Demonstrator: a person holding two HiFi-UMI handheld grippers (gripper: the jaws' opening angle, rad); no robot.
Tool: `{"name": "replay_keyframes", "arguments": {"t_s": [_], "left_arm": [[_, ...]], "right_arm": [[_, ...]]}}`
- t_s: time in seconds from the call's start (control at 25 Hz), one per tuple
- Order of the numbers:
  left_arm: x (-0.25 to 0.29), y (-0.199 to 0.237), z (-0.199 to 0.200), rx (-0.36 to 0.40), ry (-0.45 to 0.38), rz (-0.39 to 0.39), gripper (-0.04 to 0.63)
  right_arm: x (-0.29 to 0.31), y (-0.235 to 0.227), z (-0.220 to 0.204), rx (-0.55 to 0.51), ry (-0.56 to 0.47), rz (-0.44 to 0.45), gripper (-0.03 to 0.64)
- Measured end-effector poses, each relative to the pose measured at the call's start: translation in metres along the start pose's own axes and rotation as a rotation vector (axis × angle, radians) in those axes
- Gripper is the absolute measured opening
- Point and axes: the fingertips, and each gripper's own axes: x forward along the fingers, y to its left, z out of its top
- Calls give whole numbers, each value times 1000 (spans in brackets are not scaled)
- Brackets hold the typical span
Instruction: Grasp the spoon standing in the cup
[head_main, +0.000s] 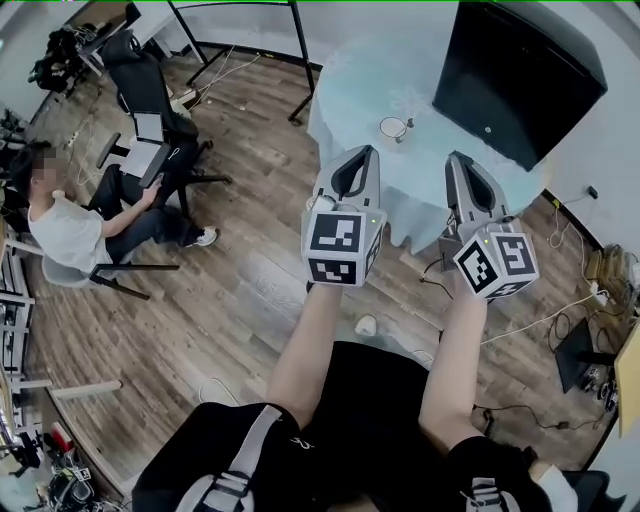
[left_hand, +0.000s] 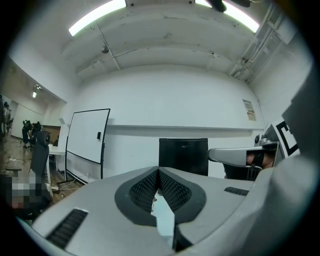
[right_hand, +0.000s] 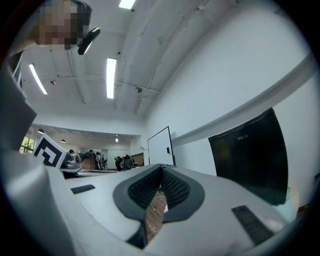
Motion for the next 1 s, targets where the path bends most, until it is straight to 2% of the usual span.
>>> {"name": "replay_keyframes", "arguments": {"t_s": [0.36,0.84,1.0], "left_arm": [[16,-7,23,24,-41,3,2],[67,6,4,8,1,-26,2],[86,18,-14,-12,47,-18,2]], "right_arm": [[2,-19,28,-17,-65,-2,2],[35,-56,8,5,-33,-45,2],[54,-65,-17,32,12,-51,2]]}}
